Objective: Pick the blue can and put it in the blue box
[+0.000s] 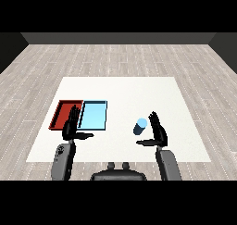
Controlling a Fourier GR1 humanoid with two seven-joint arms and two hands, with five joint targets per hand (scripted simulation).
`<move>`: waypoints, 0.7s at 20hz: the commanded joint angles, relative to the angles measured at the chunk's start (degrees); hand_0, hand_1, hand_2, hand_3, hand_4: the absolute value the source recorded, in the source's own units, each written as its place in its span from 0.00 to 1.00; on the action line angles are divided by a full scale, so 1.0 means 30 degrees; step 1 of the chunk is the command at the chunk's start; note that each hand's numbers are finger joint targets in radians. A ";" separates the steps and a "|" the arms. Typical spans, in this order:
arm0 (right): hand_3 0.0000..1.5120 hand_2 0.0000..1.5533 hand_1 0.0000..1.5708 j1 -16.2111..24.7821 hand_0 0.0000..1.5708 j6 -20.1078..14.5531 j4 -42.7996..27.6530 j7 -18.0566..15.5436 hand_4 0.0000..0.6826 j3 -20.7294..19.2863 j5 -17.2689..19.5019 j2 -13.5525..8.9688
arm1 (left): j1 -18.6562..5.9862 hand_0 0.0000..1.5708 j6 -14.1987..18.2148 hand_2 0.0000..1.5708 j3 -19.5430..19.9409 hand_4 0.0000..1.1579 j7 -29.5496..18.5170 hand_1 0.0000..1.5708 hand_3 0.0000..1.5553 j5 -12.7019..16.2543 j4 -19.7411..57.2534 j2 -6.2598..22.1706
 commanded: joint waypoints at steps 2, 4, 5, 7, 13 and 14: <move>0.00 0.00 0.00 -0.0330 0.00 -0.0224 0.1535 -0.0580 0.00 -0.0556 0.0109 0.0004 | 0.0093 0.00 -0.0912 0.00 0.0610 0.00 -0.1256 0.00 0.00 0.0345 0.1388 0.0432; 0.00 0.00 0.00 0.0138 0.00 -0.0680 -0.0946 0.1456 0.00 -0.0578 -0.0471 0.0057 | 0.1211 0.00 0.0104 0.00 -0.0419 0.00 -0.0607 0.00 0.00 -0.0513 -0.0414 -0.0394; 0.00 0.00 0.00 -0.1648 0.00 -0.1027 0.2081 0.0324 0.00 -0.0698 -0.0236 0.0242 | 0.0634 0.00 0.0090 0.00 -0.0039 0.00 0.1455 0.00 0.00 0.0174 -0.1832 0.0080; 0.00 0.00 0.00 -0.1022 0.00 -0.1151 0.2090 0.0109 0.00 -0.0266 -0.0309 0.0244 | 0.0064 0.00 -0.0127 0.00 0.0268 0.00 0.0174 0.00 0.00 -0.0061 -0.0070 0.0174; 0.00 0.00 0.00 -0.3236 0.00 0.0070 0.4801 0.0248 0.00 -0.2574 -0.1665 -0.0823 | -0.0924 0.00 0.0216 0.00 0.0527 0.00 0.0816 0.00 0.00 0.0219 -0.0068 0.0072; 0.00 0.00 0.00 -0.3741 0.00 -0.0063 0.5551 -0.0494 0.00 -0.2644 -0.1455 -0.0664 | 0.0745 0.00 -0.0853 0.00 0.0512 0.00 0.0091 0.00 0.00 0.0831 -0.0429 0.0171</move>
